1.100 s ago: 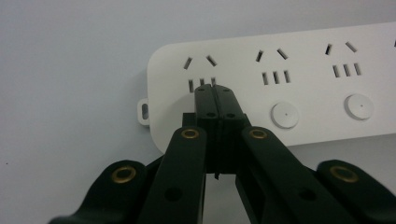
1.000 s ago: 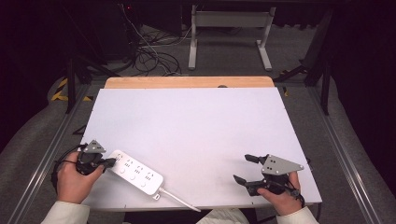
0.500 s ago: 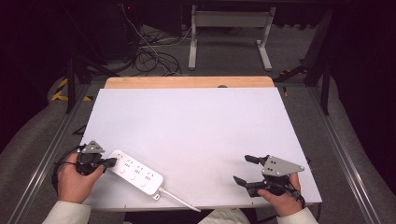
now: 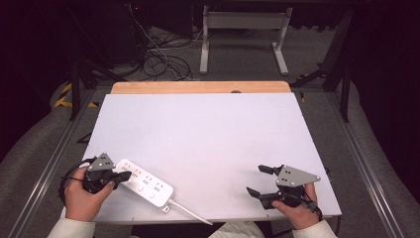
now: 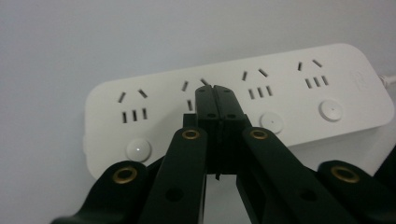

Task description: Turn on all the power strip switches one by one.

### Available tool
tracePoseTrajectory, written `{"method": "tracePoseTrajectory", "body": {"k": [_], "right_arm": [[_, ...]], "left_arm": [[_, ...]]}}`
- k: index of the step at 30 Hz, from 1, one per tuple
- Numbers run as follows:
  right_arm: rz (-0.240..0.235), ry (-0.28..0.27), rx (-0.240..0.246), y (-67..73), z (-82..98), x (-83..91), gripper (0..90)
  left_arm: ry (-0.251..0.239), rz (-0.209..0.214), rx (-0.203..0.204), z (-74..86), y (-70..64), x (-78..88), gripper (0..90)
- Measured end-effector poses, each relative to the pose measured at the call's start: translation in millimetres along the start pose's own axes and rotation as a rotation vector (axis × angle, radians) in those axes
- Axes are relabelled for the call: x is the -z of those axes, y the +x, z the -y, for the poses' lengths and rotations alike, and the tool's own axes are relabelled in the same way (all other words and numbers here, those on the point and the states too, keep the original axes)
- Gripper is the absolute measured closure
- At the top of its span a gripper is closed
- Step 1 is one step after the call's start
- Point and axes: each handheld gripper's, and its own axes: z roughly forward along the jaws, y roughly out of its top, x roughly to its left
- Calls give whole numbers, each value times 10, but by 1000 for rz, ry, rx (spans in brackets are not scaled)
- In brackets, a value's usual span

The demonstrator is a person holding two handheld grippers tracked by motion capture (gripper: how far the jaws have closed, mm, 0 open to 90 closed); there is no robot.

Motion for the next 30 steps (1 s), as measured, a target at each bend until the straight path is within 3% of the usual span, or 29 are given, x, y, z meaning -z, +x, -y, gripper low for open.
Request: {"method": "tracePoseTrajectory", "body": {"k": [6,18,30], "right_arm": [[0,-1,-6,-9,5,10,218],[-3,1,-4,-7,5,-2,217],[-4,0,0,-3,5,2,217]], "left_arm": [[5,27,-1,25,16,-52,900],[29,1,-13,31,17,-94,900],[35,1,-2,41,10,-106,900]]}}
